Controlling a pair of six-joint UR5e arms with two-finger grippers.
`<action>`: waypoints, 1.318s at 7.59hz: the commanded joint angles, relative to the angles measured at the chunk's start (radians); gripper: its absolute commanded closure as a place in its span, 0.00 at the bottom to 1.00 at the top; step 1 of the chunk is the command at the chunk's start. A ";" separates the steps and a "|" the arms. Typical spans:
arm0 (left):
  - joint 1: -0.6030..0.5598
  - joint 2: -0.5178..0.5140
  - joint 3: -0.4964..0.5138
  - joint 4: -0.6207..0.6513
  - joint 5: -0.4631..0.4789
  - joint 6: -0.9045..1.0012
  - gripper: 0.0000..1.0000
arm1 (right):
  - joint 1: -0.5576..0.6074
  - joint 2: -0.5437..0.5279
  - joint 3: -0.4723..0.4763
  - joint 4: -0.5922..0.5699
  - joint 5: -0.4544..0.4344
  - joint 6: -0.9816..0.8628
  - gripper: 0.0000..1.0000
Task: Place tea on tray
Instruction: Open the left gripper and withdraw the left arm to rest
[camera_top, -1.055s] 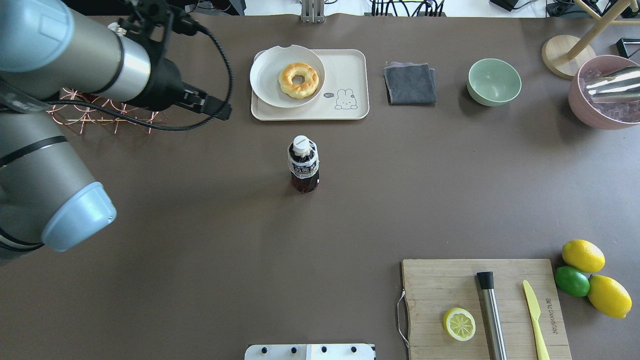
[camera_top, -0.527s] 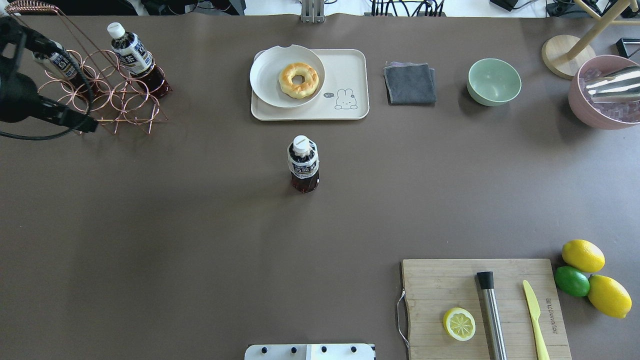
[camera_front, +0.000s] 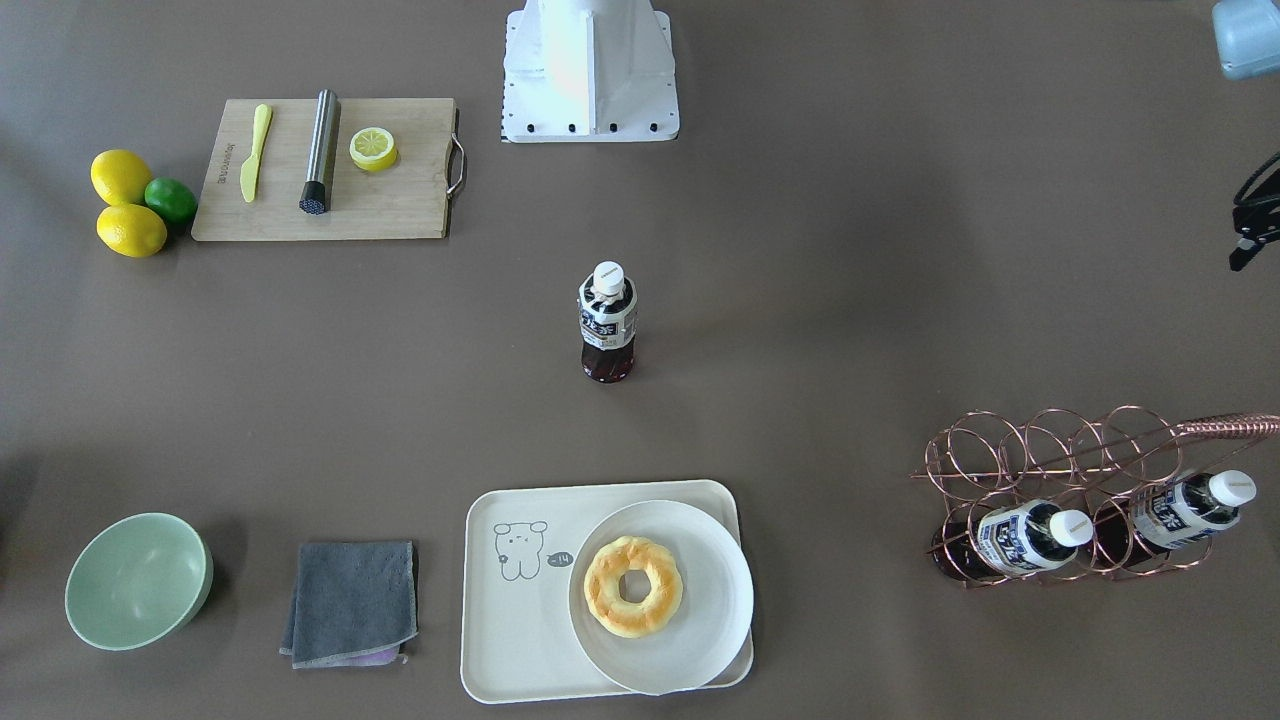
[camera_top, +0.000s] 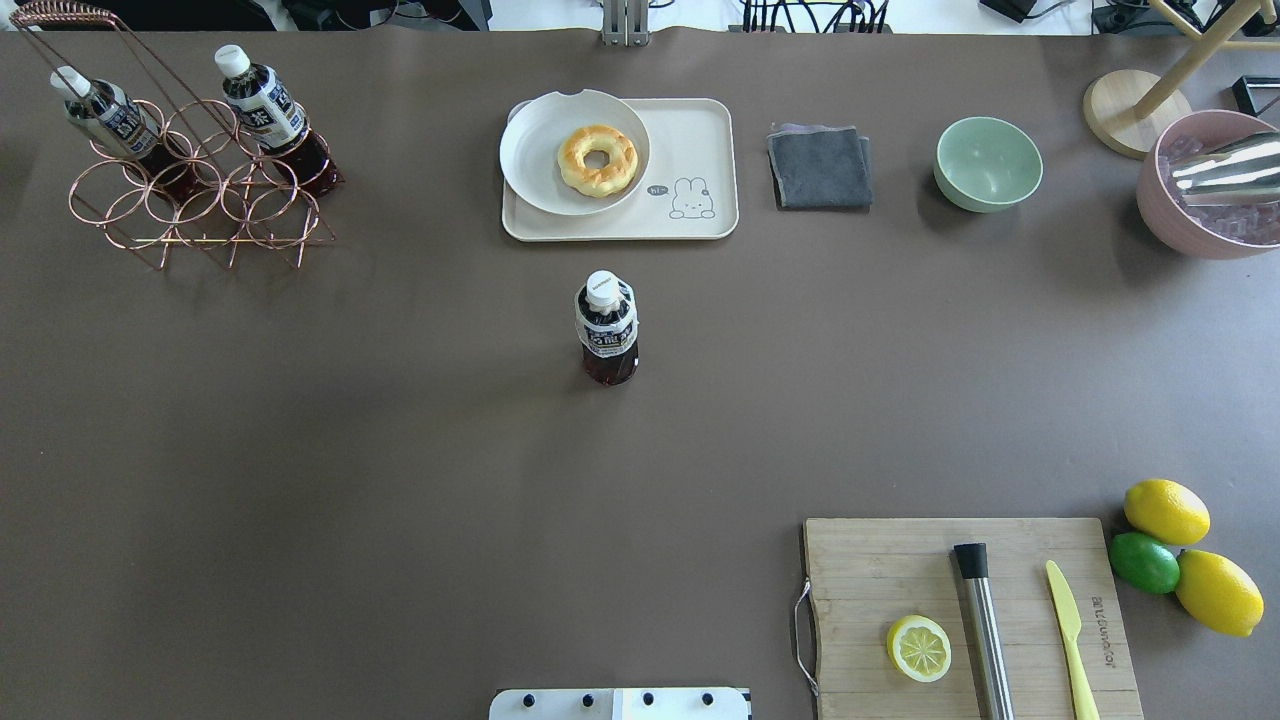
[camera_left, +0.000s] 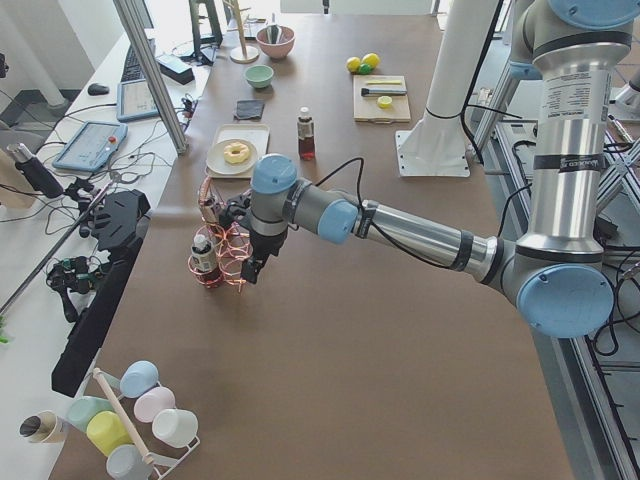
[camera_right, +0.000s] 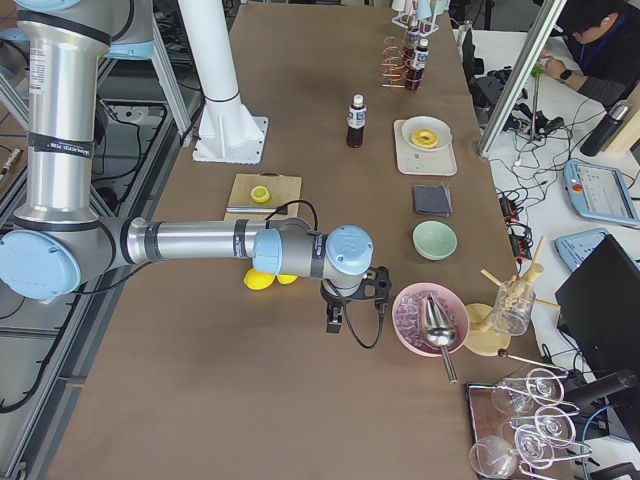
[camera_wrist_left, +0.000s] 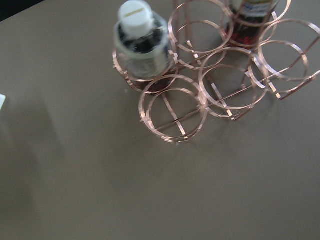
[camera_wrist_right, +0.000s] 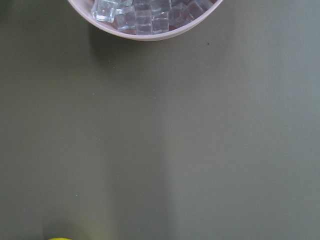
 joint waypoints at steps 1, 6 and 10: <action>-0.129 0.078 0.135 -0.002 -0.017 0.275 0.00 | 0.000 -0.001 -0.001 0.000 -0.002 -0.003 0.00; -0.135 0.133 0.103 -0.013 -0.025 0.278 0.00 | 0.000 0.018 0.111 0.119 -0.009 0.014 0.00; -0.135 0.137 0.090 -0.036 -0.025 0.278 0.00 | -0.144 0.066 0.248 0.343 -0.008 0.312 0.00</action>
